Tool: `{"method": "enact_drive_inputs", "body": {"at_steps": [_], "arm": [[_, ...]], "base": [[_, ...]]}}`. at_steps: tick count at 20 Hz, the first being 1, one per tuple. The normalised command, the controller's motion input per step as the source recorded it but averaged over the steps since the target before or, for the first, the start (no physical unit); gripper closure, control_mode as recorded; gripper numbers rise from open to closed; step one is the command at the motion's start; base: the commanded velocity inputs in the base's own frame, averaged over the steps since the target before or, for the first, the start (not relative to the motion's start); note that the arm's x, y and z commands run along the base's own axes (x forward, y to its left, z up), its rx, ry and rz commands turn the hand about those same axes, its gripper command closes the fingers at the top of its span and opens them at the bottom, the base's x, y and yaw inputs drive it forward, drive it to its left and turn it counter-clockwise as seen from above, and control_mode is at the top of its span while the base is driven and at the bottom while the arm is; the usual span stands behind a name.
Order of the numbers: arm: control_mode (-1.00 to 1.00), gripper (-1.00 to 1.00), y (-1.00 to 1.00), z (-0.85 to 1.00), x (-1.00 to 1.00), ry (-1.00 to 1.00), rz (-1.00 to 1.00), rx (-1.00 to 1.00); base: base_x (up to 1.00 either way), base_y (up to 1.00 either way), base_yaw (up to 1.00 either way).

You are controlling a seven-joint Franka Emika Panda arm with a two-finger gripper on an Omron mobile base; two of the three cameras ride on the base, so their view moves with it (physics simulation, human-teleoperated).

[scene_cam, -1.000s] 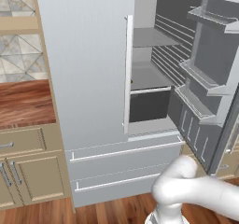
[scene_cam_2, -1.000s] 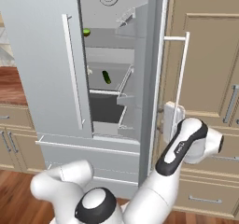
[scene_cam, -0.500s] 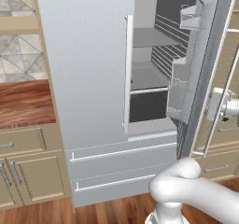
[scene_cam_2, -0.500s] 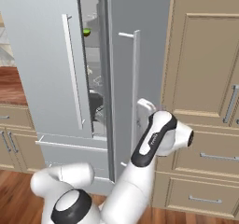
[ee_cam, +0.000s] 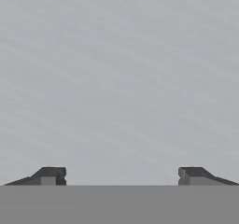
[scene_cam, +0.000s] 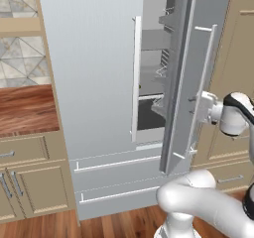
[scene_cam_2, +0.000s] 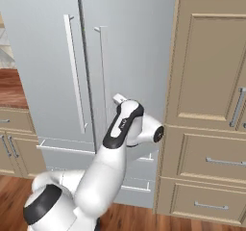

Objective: Place the cucumber in the correct fridge rack based on whether it is a fruit or vegetable. Finally, close the fridge door.

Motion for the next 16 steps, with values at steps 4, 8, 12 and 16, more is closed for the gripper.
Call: {"method": "enact_drive_inputs", "body": {"at_steps": [4, 8, 12, 16], "arm": [[-1.00, -1.00, 0.75, 0.19, 0.38, -0.01, -0.29, -0.07], [-1.00, -1.00, 0.50, 0.24, 0.29, 0.00, -0.41, -0.02], [-1.00, -1.00, 0.25, 0.25, 0.26, 0.04, -0.41, 0.00], [-1.00, -1.00, 0.07, 0.21, 0.34, 0.11, -0.36, 0.00]], "base": [[0.00, 0.00, 0.00], [0.00, 0.00, 0.00], [0.00, 0.00, 0.00], [0.00, 0.00, 0.00]]}}
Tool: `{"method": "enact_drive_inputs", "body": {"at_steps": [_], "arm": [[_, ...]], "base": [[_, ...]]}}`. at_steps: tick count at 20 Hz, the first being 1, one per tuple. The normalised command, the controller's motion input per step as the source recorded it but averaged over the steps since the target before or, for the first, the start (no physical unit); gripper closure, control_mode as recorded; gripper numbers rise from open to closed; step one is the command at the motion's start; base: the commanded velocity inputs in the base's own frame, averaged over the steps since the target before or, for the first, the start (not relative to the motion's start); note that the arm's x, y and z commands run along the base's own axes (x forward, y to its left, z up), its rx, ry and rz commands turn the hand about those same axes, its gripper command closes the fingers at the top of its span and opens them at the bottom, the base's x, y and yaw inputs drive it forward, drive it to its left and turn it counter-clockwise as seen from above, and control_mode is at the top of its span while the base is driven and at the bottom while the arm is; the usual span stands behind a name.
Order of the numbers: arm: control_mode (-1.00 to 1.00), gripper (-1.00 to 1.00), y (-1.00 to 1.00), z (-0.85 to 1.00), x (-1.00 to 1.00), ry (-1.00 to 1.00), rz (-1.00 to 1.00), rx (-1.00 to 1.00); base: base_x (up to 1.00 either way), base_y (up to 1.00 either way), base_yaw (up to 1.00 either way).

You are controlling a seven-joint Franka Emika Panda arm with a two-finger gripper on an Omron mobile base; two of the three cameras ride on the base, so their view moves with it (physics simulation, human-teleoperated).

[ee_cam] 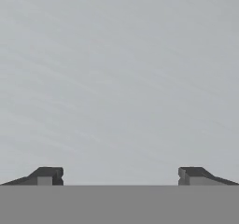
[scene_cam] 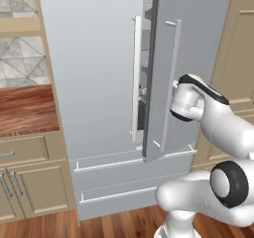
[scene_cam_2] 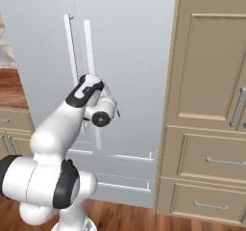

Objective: Place the cucumber in the correct fridge rack based on whether it is a fruit or vegetable. Finally, close the fridge door.

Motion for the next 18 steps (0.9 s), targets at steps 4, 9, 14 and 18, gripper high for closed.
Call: {"method": "enact_drive_inputs", "body": {"at_steps": [4, 9, 14, 18], "arm": [[-1.00, -1.00, 0.00, 0.17, 0.34, 0.14, -0.28, 0.00], [-1.00, -1.00, 0.00, 0.07, 0.32, 0.14, -0.23, 0.00], [-1.00, -1.00, -0.03, 0.20, 0.36, 0.19, -0.16, 0.00], [-1.00, -1.00, -0.06, 0.29, 0.42, 0.22, -0.08, 0.00]], "base": [[0.00, 0.00, 0.00], [0.00, 0.00, 0.00], [0.00, 0.00, 0.00], [0.00, 0.00, 0.00]]}}
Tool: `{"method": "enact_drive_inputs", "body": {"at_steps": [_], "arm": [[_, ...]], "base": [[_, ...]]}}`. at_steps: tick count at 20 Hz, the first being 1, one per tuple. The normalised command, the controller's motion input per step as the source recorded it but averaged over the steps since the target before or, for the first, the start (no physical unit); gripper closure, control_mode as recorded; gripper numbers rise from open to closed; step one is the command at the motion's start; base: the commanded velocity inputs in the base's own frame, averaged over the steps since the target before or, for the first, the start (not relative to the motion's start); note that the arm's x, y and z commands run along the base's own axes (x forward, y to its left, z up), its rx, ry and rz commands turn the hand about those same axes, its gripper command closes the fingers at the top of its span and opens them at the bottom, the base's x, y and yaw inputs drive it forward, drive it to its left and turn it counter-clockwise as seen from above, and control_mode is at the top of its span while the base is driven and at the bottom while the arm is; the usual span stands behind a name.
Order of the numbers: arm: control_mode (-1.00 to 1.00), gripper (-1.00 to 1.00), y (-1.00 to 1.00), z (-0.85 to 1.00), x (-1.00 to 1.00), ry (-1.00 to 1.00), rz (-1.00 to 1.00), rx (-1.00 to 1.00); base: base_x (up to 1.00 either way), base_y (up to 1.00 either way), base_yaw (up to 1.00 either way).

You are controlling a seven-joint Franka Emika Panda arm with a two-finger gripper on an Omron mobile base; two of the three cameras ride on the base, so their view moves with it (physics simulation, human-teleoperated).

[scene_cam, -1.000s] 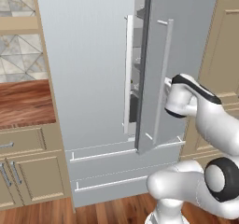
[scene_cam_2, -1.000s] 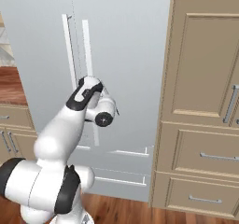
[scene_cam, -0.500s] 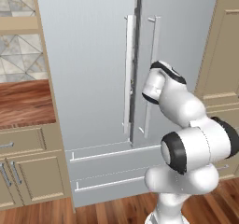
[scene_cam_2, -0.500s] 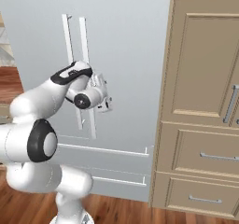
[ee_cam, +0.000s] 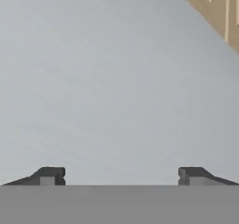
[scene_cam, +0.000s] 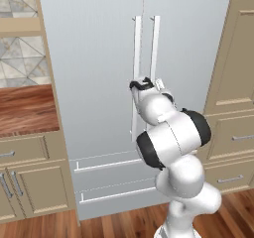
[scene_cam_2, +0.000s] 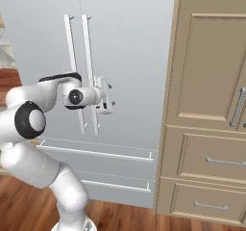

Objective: Place the cucumber in the correct fridge rack based on whether it is a fruit or vegetable. Finally, close the fridge door.

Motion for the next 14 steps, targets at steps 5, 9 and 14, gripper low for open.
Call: {"method": "enact_drive_inputs", "body": {"at_steps": [5, 9, 14], "arm": [[-1.00, -1.00, -0.03, 0.30, 0.53, 0.18, -0.01, 0.00], [-1.00, -1.00, -0.02, 0.31, 0.56, 0.16, 0.00, 0.00], [-1.00, -1.00, 0.00, 0.48, 0.17, 0.11, 0.00, 0.00]], "base": [[0.00, 0.00, 0.00], [0.00, 0.00, 0.00], [0.00, 0.00, 0.00]]}}
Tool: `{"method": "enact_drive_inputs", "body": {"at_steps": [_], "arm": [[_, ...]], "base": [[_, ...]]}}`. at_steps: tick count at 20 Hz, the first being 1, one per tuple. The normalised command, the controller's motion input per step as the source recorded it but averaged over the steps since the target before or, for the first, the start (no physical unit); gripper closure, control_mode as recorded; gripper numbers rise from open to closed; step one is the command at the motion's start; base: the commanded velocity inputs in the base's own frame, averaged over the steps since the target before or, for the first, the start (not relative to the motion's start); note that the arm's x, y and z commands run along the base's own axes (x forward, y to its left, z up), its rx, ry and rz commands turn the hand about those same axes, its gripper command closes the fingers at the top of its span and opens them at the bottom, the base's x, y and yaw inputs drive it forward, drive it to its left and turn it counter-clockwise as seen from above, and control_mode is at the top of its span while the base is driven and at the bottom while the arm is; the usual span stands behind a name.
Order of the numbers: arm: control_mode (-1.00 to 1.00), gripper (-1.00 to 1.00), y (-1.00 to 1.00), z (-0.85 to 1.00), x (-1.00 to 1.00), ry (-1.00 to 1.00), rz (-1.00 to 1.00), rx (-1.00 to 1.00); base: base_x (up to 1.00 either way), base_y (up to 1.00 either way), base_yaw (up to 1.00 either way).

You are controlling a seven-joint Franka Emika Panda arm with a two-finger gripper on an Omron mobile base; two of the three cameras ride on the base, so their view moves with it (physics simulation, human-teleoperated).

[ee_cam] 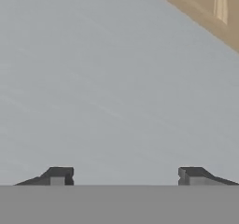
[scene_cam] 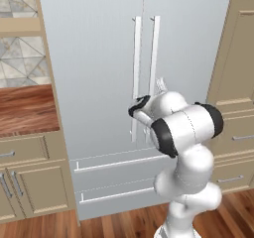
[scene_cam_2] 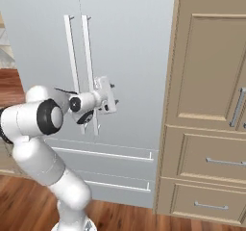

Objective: Place the cucumber in the correct fridge rack based on whether it is a fruit or vegetable. Finally, close the fridge door.

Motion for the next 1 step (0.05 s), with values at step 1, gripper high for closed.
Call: {"method": "enact_drive_inputs", "body": {"at_steps": [1], "arm": [[-1.00, -1.00, 0.00, 0.58, 0.00, 0.11, 0.00, 0.00]], "base": [[0.00, 0.00, 0.00]]}}
